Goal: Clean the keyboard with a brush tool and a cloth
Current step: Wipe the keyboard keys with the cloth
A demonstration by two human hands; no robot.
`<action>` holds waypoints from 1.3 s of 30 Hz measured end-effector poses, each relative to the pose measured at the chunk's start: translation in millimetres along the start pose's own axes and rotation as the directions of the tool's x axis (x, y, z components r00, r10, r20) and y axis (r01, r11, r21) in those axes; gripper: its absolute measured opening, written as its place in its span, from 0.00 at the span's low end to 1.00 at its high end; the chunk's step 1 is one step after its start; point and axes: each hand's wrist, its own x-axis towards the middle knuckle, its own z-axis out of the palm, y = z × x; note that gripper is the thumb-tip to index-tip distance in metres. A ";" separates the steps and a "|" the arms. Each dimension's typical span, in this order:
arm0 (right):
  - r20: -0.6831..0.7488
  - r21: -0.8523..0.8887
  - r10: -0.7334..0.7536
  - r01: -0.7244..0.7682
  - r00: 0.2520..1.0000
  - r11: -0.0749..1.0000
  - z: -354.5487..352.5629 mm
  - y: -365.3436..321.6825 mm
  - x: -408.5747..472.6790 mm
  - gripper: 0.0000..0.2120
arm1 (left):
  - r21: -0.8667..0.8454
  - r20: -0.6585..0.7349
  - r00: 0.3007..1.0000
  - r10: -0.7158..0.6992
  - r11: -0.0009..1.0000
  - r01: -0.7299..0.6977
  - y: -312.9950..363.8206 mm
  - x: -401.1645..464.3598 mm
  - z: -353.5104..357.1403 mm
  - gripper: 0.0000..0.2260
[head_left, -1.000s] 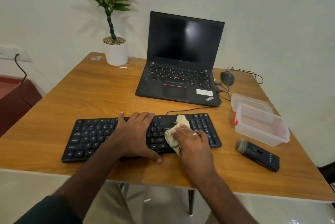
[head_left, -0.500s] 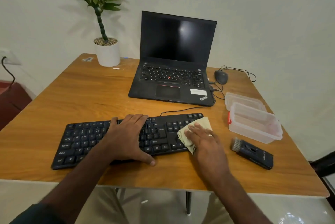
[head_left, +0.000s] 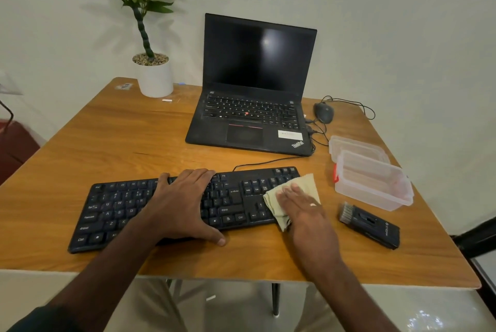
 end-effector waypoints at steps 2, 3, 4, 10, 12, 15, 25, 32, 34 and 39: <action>-0.036 -0.039 0.048 -0.050 0.998 0.998 -1.8 8.3 7.4 0.32 | -0.004 0.000 1.000 0.000 1.000 0.000 0.1 -0.9 -0.2 0.66; -0.022 -0.026 0.115 -0.115 0.993 0.993 -3.5 13.2 13.5 0.30 | -0.008 0.002 1.000 0.003 1.000 -0.003 0.4 -1.5 -0.5 0.66; 0.007 0.010 0.191 -0.191 0.982 0.981 -5.2 16.9 19.1 0.29 | -0.010 0.003 1.000 0.006 1.000 -0.006 0.5 -1.8 -0.5 0.66; 0.024 0.052 0.139 -0.140 0.990 0.989 -13.3 -3.7 26.1 0.25 | -0.008 0.008 1.000 0.001 1.000 -0.001 1.5 -0.4 -0.6 0.66; 0.065 0.030 0.063 -0.065 0.996 0.997 -4.4 -5.6 14.2 0.26 | -0.015 -0.001 1.000 0.006 1.000 -0.006 1.7 -1.2 -0.5 0.66; 0.039 0.077 0.170 -0.173 0.985 0.982 0.7 7.6 22.7 0.26 | -0.023 -0.013 1.000 0.017 1.000 -0.017 5.5 2.8 -1.7 0.67; -0.031 0.184 0.280 -0.270 0.959 0.945 -11.5 -18.9 47.0 0.25 | -0.186 -0.225 0.973 -0.045 0.983 0.002 -42.6 -48.4 5.3 0.62; -0.061 0.395 -0.091 0.107 0.994 0.912 20.5 -120.1 42.9 0.24 | -0.383 -0.203 0.968 -0.150 0.921 0.062 -133.3 -120.3 24.6 0.60; -0.061 0.395 -0.218 0.224 0.974 0.891 33.1 -151.5 43.4 0.24 | -0.388 -0.169 0.971 -0.168 0.917 0.091 -143.7 -124.2 23.2 0.63; -0.099 0.332 -0.379 0.390 0.920 0.859 52.5 -213.1 45.3 0.27 | -0.383 -0.145 0.976 -0.164 0.919 0.097 -155.6 -118.9 24.0 0.65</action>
